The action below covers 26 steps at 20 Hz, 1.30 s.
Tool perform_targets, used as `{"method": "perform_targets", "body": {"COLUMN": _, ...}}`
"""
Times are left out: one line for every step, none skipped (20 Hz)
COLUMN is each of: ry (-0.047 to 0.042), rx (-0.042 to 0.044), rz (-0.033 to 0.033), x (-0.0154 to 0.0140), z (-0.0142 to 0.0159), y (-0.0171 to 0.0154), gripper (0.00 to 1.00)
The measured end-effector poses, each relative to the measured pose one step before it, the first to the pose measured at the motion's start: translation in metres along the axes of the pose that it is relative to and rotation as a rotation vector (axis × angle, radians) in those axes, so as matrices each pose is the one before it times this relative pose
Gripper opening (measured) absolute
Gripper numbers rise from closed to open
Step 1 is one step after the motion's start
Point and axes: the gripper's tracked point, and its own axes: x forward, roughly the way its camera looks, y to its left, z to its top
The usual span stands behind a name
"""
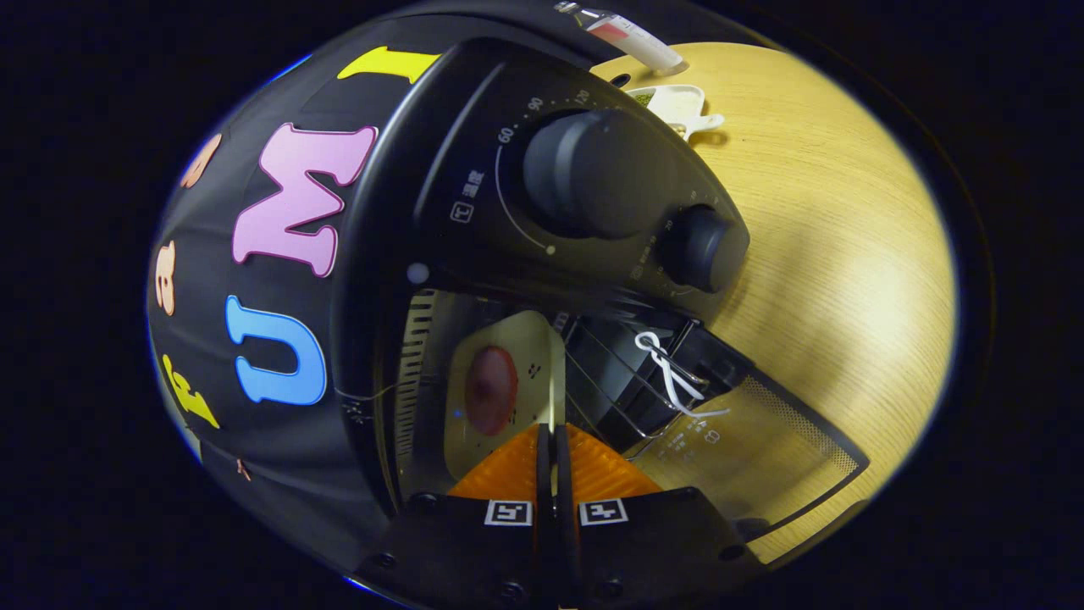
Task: Open the toaster oven, put the food inside, and close the toaster oven door.
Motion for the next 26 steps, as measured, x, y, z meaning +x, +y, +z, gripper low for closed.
{"method": "perform_targets", "body": {"ry": -0.01049, "rx": -0.01533, "rz": -0.01246, "x": -0.00023, "z": 0.00164, "y": 0.0002, "gripper": 0.06}}
{"method": "perform_targets", "body": {"ry": -0.0122, "rx": -0.01545, "rz": -0.01381, "x": -0.00094, "z": 0.00072, "y": -0.00167, "gripper": 0.06}}
{"method": "perform_targets", "body": {"ry": -0.00672, "rx": -0.00586, "rz": 0.00032, "x": -0.00118, "z": 0.00129, "y": 0.00048, "gripper": 0.08}}
{"method": "perform_targets", "body": {"ry": -0.00465, "rx": -0.00027, "rz": 0.0028, "x": -0.00115, "z": -0.00045, "y": 0.00149, "gripper": 0.12}}
{"method": "perform_targets", "body": {"ry": -0.00375, "rx": 0.00293, "rz": 0.01729, "x": -0.00427, "z": 0.00217, "y": 0.00383, "gripper": 0.13}}
{"method": "perform_targets", "body": {"ry": 0.00306, "rx": 0.00014, "rz": 0.00697, "x": 0.00059, "z": -0.00257, "y": 0.00228, "gripper": 0.29}}
{"method": "perform_targets", "body": {"ry": 0.00351, "rx": -0.00206, "rz": 0.00295, "x": -0.0015, "z": -0.00151, "y": 0.00081, "gripper": 0.31}}
{"method": "perform_targets", "body": {"ry": 0.00946, "rx": -0.00035, "rz": 0.02862, "x": -0.00354, "z": -0.00265, "y": 0.0066, "gripper": 0.51}}
{"method": "perform_targets", "body": {"ry": 0.0123, "rx": -0.00447, "rz": 0.01336, "x": -0.00471, "z": -0.00429, "y": 0.00406, "gripper": 0.7}}
{"method": "perform_targets", "body": {"ry": 0.00773, "rx": -0.01706, "rz": -0.01702, "x": -0.00484, "z": -0.00435, "y": -0.00209, "gripper": 0.9}}
{"method": "perform_targets", "body": {"ry": 0.00917, "rx": -0.01831, "rz": -0.01135, "x": -0.00444, "z": -0.00314, "y": -0.00356, "gripper": 0.94}}
{"method": "perform_targets", "body": {"ry": 0.01639, "rx": -0.01737, "rz": -0.01075, "x": -0.00451, "z": -0.00509, "y": -0.00269, "gripper": 0.94}}
{"method": "perform_targets", "body": {"ry": 0.014, "rx": -0.02335, "rz": -0.01014, "x": -0.00546, "z": -0.00398, "y": -0.00352, "gripper": 0.94}}
{"method": "perform_targets", "body": {"ry": 0.00725, "rx": -0.02595, "rz": -0.00422, "x": -0.00734, "z": -0.00274, "y": -0.00202, "gripper": 0.97}}
{"method": "perform_targets", "body": {"ry": 0.00551, "rx": -0.02928, "rz": -0.01189, "x": -0.00646, "z": -0.00298, "y": -0.00474, "gripper": 0.99}}
{"method": "perform_targets", "body": {"ry": 0.00649, "rx": -0.03415, "rz": -0.00873, "x": -0.00658, "z": -0.00226, "y": -0.00293, "gripper": 0.99}}
{"method": "perform_targets", "body": {"ry": 0.01284, "rx": -0.0381, "rz": -0.00818, "x": -0.00627, "z": -0.00512, "y": -0.00243, "gripper": 0.99}}
{"method": "perform_targets", "body": {"ry": 0.01615, "rx": -0.04542, "rz": -0.0063, "x": -0.00697, "z": -0.00624, "y": -0.00103, "gripper": 0.99}}
{"method": "perform_targets", "body": {"ry": 0.01542, "rx": -0.05651, "rz": -0.00567, "x": -0.00524, "z": -0.00694, "y": -0.00106, "gripper": 0.99}}
{"method": "perform_targets", "body": {"ry": 0.01071, "rx": -0.06429, "rz": -0.00558, "x": -0.00636, "z": -0.00715, "y": 0.00036, "gripper": 0.99}}
{"method": "perform_targets", "body": {"ry": 0.00736, "rx": -0.06746, "rz": -0.00556, "x": -0.00439, "z": -0.00645, "y": -0.00054, "gripper": 0.99}}
{"method": "perform_targets", "body": {"ry": 0.02189, "rx": -0.06489, "rz": -0.01169, "x": -0.00361, "z": -0.01014, "y": -0.00062, "gripper": 0.99}}
{"method": "perform_targets", "body": {"ry": 0.0331, "rx": -0.05869, "rz": -0.01856, "x": -0.00223, "z": -0.01296, "y": -0.0042, "gripper": 0.99}}
{"method": "perform_targets", "body": {"ry": 0.02694, "rx": -0.04998, "rz": -0.01631, "x": -0.00171, "z": -0.01465, "y": -0.00417, "gripper": 0.99}}
{"method": "perform_targets", "body": {"ry": 0.01612, "rx": -0.04598, "rz": -0.01537, "x": -0.00207, "z": -0.01066, "y": -0.00312, "gripper": 0.99}}
{"method": "perform_targets", "body": {"ry": 0.00958, "rx": -0.04475, "rz": -0.01906, "x": -0.00259, "z": -0.0097, "y": -0.00358, "gripper": 0.99}}
